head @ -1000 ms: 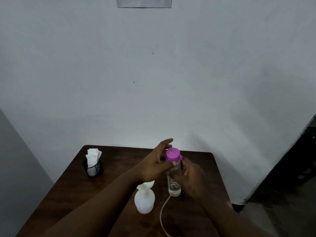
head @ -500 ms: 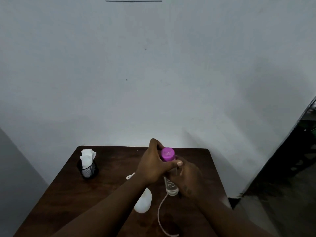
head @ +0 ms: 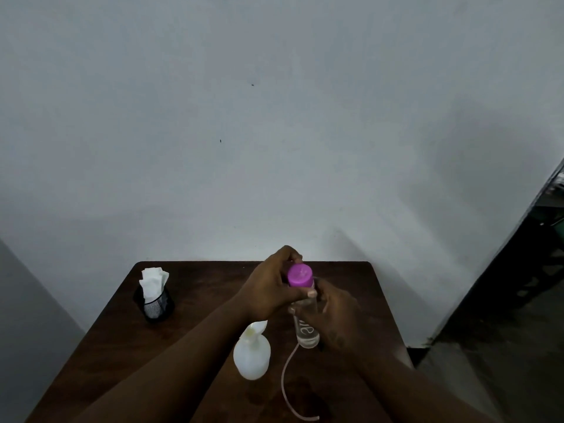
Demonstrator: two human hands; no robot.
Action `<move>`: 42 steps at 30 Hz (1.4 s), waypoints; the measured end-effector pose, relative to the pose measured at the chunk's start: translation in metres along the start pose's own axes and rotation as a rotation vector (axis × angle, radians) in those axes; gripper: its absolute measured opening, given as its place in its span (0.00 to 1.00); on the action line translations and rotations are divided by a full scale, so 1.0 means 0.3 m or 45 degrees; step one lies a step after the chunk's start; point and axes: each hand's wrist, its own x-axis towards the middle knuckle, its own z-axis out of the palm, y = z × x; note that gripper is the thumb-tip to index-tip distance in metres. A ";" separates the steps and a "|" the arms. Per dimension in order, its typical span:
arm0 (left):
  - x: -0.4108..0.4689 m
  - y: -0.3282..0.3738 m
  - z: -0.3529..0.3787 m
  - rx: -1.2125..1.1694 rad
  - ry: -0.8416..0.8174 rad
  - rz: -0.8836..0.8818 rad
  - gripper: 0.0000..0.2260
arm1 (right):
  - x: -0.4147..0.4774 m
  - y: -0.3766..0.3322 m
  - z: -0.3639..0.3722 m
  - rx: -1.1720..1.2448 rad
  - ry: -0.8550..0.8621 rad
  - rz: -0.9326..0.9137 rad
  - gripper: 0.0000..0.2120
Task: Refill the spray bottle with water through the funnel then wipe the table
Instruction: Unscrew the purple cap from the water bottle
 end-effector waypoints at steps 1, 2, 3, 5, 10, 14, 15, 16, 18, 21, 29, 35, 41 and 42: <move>0.003 -0.004 0.003 0.031 0.028 -0.015 0.26 | -0.002 -0.005 -0.001 0.005 -0.002 -0.003 0.21; 0.007 -0.007 0.003 0.053 0.028 -0.038 0.28 | -0.003 -0.008 -0.003 0.002 0.000 -0.004 0.20; 0.010 -0.011 -0.001 0.062 -0.003 -0.070 0.31 | -0.003 -0.008 -0.003 -0.001 0.001 -0.002 0.21; 0.008 -0.016 -0.012 0.060 -0.125 -0.123 0.38 | -0.001 -0.002 -0.004 -0.014 -0.002 0.002 0.23; 0.004 -0.018 -0.033 -0.057 -0.149 -0.135 0.25 | 0.008 -0.001 -0.012 -0.003 0.006 0.030 0.29; 0.004 -0.012 -0.024 -0.026 -0.057 -0.084 0.17 | 0.010 -0.007 -0.014 -0.026 0.012 0.026 0.28; 0.003 -0.012 -0.017 -0.035 -0.013 -0.095 0.18 | 0.010 -0.007 -0.013 -0.028 0.005 0.024 0.28; 0.004 -0.015 -0.010 -0.036 0.024 -0.102 0.21 | 0.010 -0.009 -0.012 -0.031 -0.007 0.026 0.28; 0.004 -0.019 -0.002 -0.034 0.031 -0.100 0.27 | 0.011 -0.007 -0.010 -0.026 -0.024 0.037 0.28; 0.001 -0.018 -0.012 -0.035 -0.081 -0.123 0.35 | 0.011 -0.002 -0.010 -0.026 -0.035 0.037 0.26; 0.001 -0.018 -0.013 0.008 0.032 -0.068 0.20 | 0.018 -0.009 -0.002 -0.036 -0.006 0.026 0.27; -0.013 -0.021 -0.036 -0.025 -0.203 -0.137 0.43 | 0.004 -0.008 -0.010 -0.044 -0.026 -0.002 0.24; -0.014 -0.010 -0.070 -0.015 -0.285 -0.040 0.24 | 0.009 0.007 -0.021 0.001 -0.096 0.023 0.29; -0.012 -0.008 -0.066 0.003 -0.258 -0.030 0.22 | 0.010 0.007 -0.019 0.000 -0.101 0.022 0.29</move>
